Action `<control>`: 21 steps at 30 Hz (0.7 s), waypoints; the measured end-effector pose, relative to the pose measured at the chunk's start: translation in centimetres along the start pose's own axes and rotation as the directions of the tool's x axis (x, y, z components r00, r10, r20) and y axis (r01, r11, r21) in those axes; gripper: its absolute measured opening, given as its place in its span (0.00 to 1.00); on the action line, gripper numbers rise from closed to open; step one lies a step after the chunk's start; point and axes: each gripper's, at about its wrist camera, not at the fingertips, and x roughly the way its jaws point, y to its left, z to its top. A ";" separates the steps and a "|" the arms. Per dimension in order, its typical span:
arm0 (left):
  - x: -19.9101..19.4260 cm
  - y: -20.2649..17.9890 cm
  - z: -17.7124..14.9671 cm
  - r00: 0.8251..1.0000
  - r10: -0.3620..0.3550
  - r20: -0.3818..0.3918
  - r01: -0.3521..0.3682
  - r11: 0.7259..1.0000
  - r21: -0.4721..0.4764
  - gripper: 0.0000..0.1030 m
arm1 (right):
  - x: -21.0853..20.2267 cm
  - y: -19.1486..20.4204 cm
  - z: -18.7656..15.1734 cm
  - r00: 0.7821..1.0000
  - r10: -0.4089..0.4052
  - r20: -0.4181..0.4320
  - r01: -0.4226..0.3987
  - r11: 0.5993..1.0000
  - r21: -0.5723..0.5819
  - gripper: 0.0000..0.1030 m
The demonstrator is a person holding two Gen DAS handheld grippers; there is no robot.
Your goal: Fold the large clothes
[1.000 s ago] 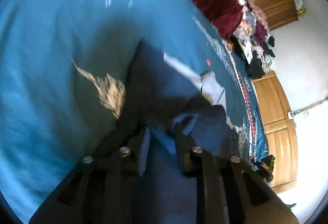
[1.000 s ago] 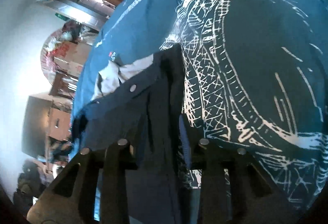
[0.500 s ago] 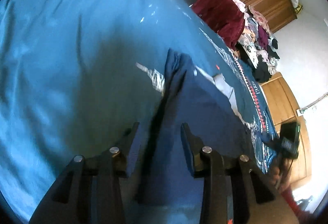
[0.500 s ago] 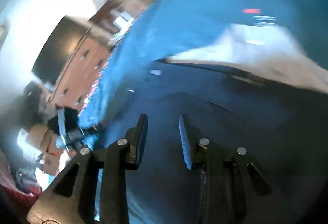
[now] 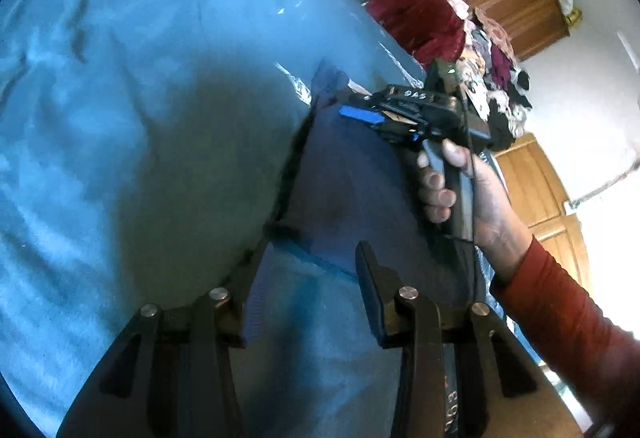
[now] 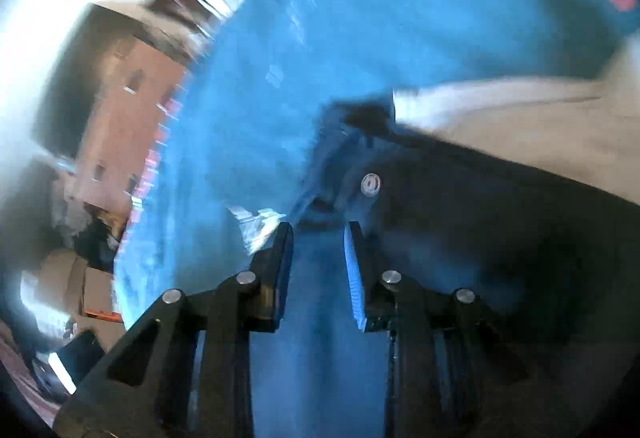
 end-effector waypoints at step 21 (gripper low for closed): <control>4.3 -1.3 -2.7 0.998 -0.039 0.048 0.042 0.998 -0.055 0.47 | -28.5 -13.4 -29.9 0.853 -0.441 0.280 0.322 0.866 0.383 0.52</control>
